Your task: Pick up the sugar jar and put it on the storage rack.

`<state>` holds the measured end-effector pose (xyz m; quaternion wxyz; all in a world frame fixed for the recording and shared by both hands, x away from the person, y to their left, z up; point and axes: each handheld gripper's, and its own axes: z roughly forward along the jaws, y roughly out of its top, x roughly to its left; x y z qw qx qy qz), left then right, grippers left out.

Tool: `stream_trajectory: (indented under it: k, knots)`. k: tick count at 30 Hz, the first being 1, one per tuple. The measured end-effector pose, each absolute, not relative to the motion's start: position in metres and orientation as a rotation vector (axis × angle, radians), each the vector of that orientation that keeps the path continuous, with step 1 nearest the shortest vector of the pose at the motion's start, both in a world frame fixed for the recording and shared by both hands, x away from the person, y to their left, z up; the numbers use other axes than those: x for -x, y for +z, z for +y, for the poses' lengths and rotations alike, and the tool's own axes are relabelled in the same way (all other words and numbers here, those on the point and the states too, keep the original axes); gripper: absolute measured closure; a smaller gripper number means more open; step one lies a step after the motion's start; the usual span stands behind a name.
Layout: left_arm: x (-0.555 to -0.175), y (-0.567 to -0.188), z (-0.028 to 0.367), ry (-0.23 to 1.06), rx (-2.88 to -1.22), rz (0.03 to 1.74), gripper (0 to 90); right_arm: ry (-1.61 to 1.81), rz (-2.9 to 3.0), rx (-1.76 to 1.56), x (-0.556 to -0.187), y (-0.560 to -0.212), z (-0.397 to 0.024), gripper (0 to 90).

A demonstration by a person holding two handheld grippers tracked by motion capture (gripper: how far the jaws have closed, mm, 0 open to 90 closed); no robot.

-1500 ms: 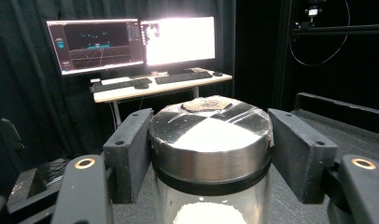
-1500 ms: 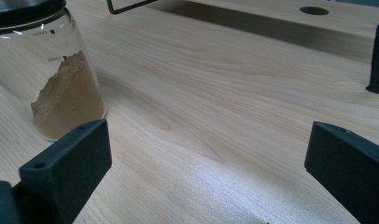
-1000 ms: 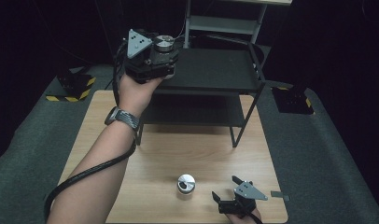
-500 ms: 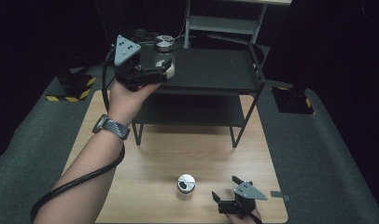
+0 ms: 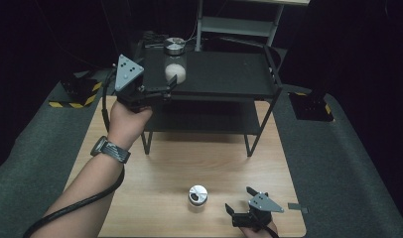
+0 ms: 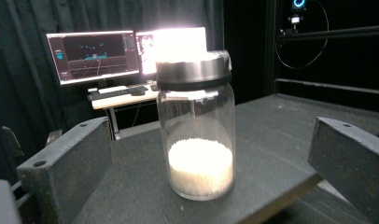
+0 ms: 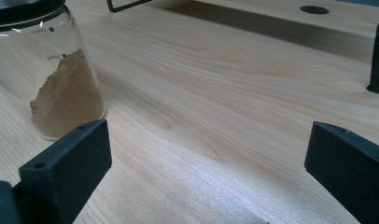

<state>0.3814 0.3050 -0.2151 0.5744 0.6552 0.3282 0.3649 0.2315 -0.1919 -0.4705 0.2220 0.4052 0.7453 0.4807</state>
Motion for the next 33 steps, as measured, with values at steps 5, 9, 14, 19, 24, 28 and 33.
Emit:
stream_trajectory:
  k: [5, 9, 14, 19, 24, 28, 33]
  knots:
    - [-0.373, -0.221, 0.307, 0.871, -1.554, 0.772, 0.3, 1.33, 2.059, -1.117, -0.232, -0.471, -0.192, 0.3]
    - [-0.367, -0.225, 0.307, 0.886, -1.592, 0.783, 0.3, 1.327, 2.061, -1.115, -0.231, -0.471, -0.192, 0.3]
    - [-0.362, -0.233, 0.313, 0.859, -1.612, 0.788, 0.3, 1.327, 2.059, -1.117, -0.231, -0.471, -0.192, 0.3]
    - [-0.355, -0.242, 0.319, 0.832, -1.621, 0.78, 0.3, 1.326, 2.059, -1.117, -0.231, -0.47, -0.191, 0.3]
    - [-0.347, -0.253, 0.324, 0.818, -1.631, 0.774, 0.3, 1.325, 2.06, -1.116, -0.231, -0.47, -0.191, 0.3]
    - [-0.339, -0.263, 0.327, 0.829, -1.65, 0.765, 0.3, 1.324, 2.06, -1.115, -0.231, -0.47, -0.191, 0.3]
    - [-0.331, -0.282, 0.338, 0.786, -1.652, 0.781, 0.3, 1.322, 2.061, -1.113, -0.231, -0.47, -0.191, 0.3]
